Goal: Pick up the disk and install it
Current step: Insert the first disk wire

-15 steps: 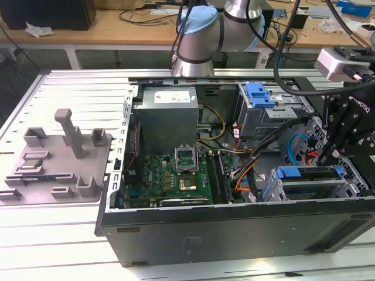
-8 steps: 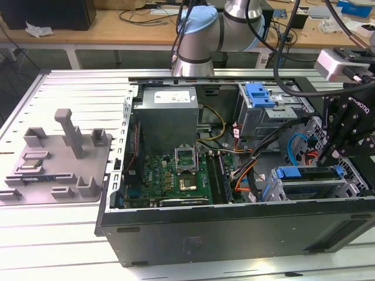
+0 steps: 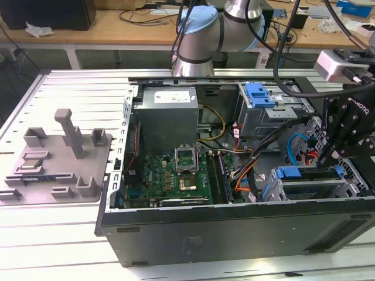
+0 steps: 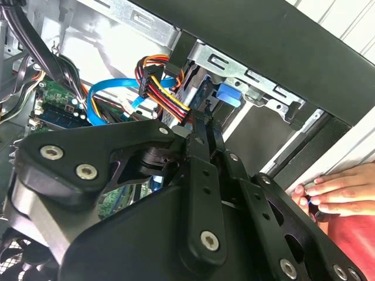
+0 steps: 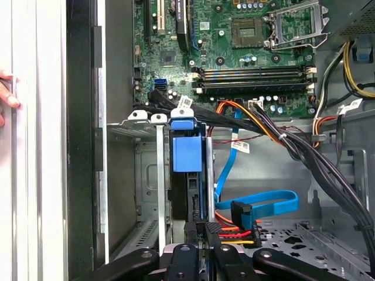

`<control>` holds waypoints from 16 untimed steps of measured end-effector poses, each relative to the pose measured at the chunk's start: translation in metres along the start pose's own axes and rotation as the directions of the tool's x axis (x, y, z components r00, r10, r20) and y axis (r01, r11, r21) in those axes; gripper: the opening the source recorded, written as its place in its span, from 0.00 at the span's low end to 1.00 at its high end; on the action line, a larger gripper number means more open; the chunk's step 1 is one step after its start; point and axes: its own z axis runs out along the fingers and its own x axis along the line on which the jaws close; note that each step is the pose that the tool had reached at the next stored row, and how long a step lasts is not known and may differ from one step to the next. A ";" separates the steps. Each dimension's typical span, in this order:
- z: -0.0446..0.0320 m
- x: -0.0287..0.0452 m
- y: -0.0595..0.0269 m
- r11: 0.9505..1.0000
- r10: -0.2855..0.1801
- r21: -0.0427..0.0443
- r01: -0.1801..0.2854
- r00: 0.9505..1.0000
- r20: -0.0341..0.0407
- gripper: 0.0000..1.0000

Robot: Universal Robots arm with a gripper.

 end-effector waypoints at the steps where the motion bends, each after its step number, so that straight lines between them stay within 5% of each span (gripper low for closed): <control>1: 0.0001 0.0000 0.0000 1.000 0.000 0.000 0.000 1.000 0.000 0.17; 16: 0.0036 0.0003 0.0004 1.000 -0.006 0.001 0.006 1.000 0.000 0.17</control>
